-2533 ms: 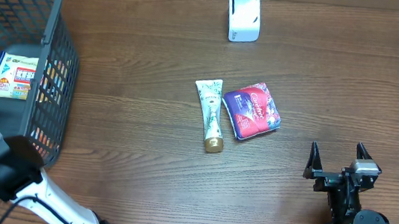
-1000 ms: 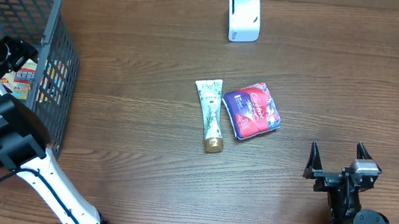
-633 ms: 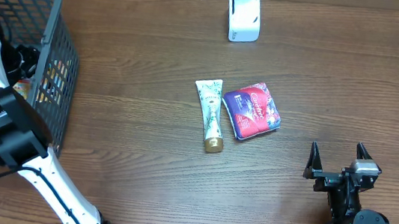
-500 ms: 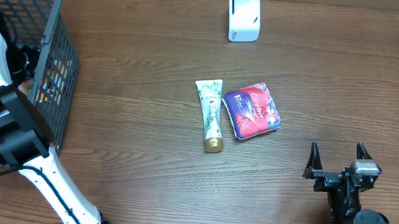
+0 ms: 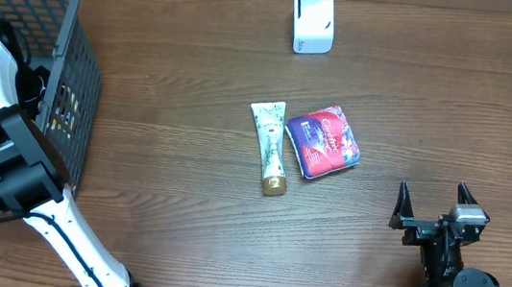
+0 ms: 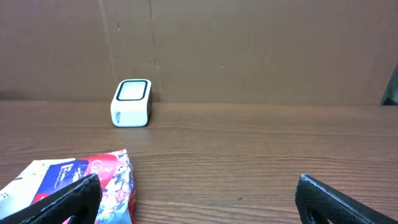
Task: Scan the item barcode
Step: 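Reach the left gripper into the basket and grasp the yellow wipes pack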
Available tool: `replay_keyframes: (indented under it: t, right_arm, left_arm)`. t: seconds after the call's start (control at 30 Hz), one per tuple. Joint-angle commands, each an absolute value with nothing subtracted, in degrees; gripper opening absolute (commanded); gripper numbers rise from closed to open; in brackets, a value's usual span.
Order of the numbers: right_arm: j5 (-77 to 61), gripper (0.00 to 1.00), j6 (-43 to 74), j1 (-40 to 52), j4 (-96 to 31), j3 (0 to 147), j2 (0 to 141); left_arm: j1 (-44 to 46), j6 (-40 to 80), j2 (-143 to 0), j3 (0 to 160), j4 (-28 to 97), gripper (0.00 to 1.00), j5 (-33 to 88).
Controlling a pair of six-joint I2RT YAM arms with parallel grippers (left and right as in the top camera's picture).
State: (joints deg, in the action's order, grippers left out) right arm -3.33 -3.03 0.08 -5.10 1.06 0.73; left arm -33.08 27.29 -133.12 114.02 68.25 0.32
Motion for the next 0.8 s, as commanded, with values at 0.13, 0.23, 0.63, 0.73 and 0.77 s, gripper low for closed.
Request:
replay_keyframes:
  t: [0.13,0.23,0.63,0.73,0.77]
  right_arm:
    - [-2.6,1.00,-3.2,-0.1,-4.7,0.5,0.2]
    - [-2.6,1.00,-3.2,-0.1,-4.7,0.5,0.2]
    - [-2.6,1.00,-3.2,-0.1,-4.7,0.5,0.2]
    - [-2.6,1.00,-3.2,-0.1,-4.7,0.5,0.2]
    - [-2.6,1.00,-3.2,-0.1,-4.7,0.5,0.2]
  left_arm:
    - [-33.8,26.8,-134.2,116.5,75.4,0.04,-0.5]
    - [-34.3,26.7,-134.2,121.5,80.6,0.04,-0.5]
    - [-34.6,17.2,-132.2,153.2,96.8,0.04,2.6]
    - [-34.5,18.5,-128.2,156.3,96.5,0.04,3.6]
    - [-34.5,18.5,-126.6,157.3,96.3,0.04,3.7]
